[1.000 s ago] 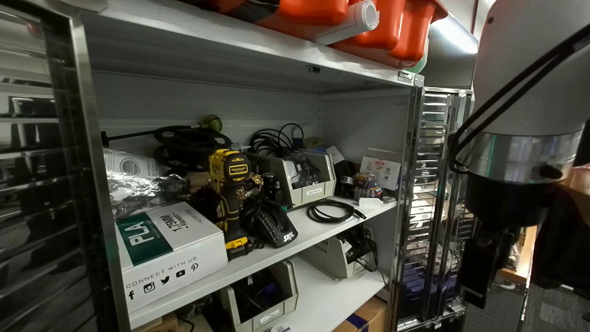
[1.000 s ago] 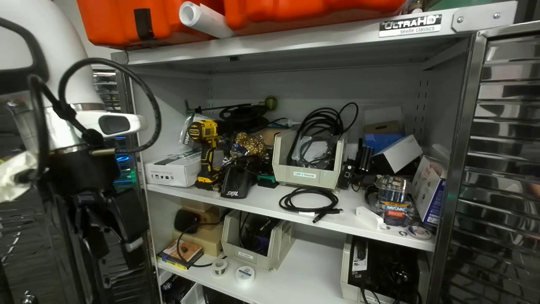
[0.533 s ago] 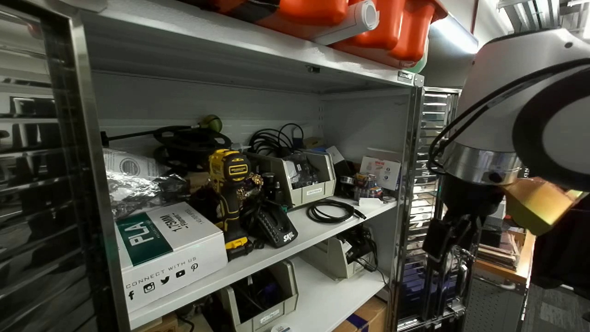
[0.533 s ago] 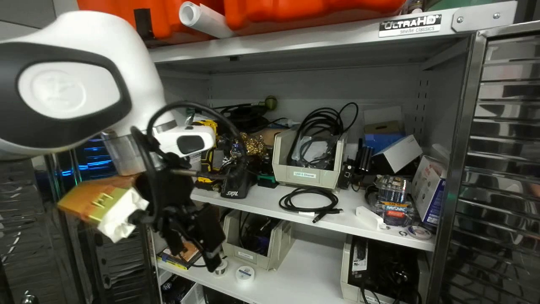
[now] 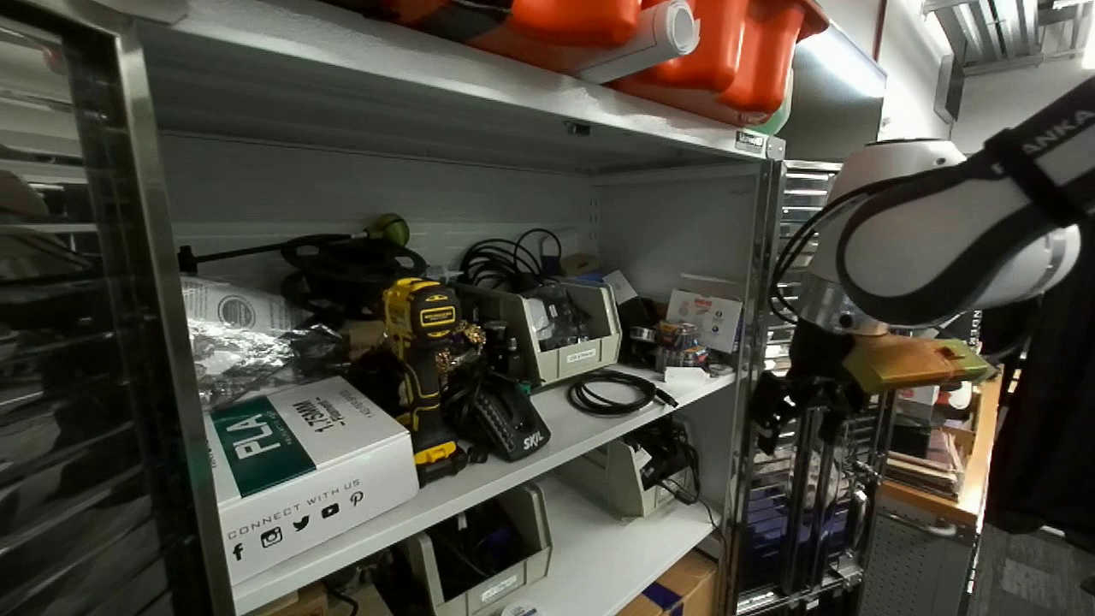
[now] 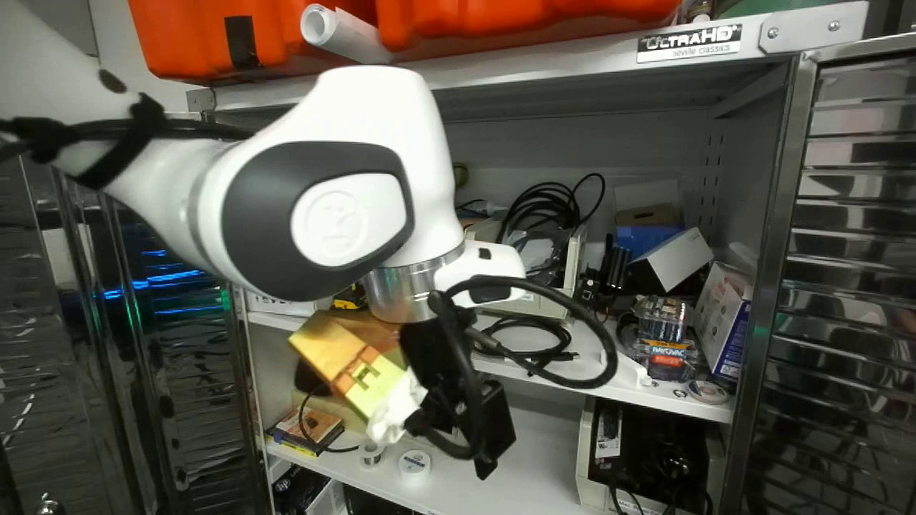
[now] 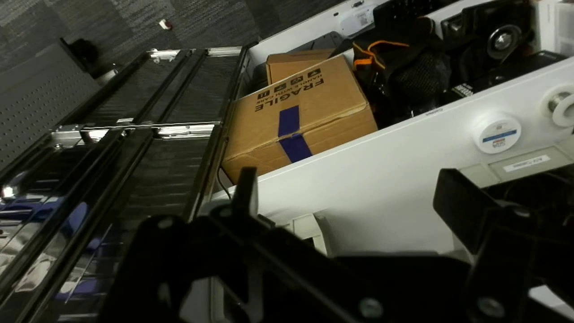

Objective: Put the black cable on the first shelf inside the tool box

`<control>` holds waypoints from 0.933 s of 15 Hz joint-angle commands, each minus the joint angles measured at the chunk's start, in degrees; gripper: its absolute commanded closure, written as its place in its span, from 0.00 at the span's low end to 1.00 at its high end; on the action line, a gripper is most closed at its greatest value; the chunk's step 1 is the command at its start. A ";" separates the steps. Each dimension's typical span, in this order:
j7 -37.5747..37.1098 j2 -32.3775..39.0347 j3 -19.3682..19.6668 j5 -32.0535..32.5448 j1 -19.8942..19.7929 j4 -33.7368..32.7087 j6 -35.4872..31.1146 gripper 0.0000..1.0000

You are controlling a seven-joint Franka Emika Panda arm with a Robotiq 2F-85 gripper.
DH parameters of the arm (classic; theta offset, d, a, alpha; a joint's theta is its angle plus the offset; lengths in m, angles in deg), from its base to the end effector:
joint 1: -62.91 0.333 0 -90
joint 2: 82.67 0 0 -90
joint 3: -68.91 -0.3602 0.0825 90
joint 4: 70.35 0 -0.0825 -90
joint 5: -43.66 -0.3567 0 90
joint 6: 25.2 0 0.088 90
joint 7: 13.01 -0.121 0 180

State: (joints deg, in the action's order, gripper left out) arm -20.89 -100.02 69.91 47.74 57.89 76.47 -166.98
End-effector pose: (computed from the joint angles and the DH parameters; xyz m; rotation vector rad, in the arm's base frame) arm 0.4086 -0.0437 0.4389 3.0685 -0.2942 0.3335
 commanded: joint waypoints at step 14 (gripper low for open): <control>0.34 14.90 1.25 -4.95 0.96 -18.06 2.14 0.00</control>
State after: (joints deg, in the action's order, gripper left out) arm -20.58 -85.10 70.70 42.78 58.42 58.52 -165.03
